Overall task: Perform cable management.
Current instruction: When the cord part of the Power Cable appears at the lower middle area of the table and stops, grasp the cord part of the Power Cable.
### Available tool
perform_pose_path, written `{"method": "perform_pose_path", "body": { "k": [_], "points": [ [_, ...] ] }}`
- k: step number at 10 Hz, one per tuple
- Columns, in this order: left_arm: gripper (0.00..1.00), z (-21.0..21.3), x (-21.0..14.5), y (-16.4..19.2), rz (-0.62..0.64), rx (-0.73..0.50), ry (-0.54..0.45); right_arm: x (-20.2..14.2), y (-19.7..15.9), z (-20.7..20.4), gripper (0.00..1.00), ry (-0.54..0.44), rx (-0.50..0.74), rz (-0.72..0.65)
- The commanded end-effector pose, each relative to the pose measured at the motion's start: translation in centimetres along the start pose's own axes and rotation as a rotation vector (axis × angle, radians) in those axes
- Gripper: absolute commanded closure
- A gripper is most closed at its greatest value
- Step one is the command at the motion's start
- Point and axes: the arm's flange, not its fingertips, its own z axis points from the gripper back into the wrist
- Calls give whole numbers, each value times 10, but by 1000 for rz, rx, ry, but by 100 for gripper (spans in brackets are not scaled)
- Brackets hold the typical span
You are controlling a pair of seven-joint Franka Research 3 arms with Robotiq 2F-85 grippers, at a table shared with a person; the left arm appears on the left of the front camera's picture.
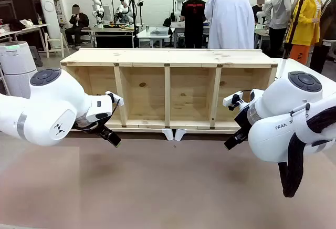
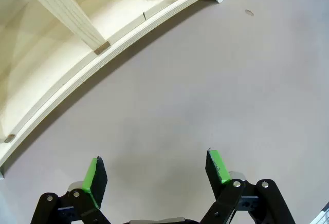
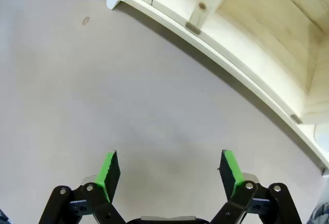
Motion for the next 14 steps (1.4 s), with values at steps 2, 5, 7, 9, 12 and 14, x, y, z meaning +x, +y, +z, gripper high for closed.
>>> {"method": "perform_pose_path", "body": {
  "k": [2,5,7,9,12,14],
  "points": [
    [0,0,0,0,0,0,0,0,0,0,0,0,0,0],
    [0,0,0,0,0,0,0,0,0,0,0,0,0,0],
    [0,0,0,0,0,0,0,0,0,0,0,0,0,0],
    [0,0,0,-1,-4,0,0,0,0,0,0,0,0,3],
    [0,49,-7,2,-5,90,15,-9,1,45,0,12,-73,-24],
    [0,90,-14,9,-13,136,-2,-12,2,83,0,2,-109,-34]
  ]
}}
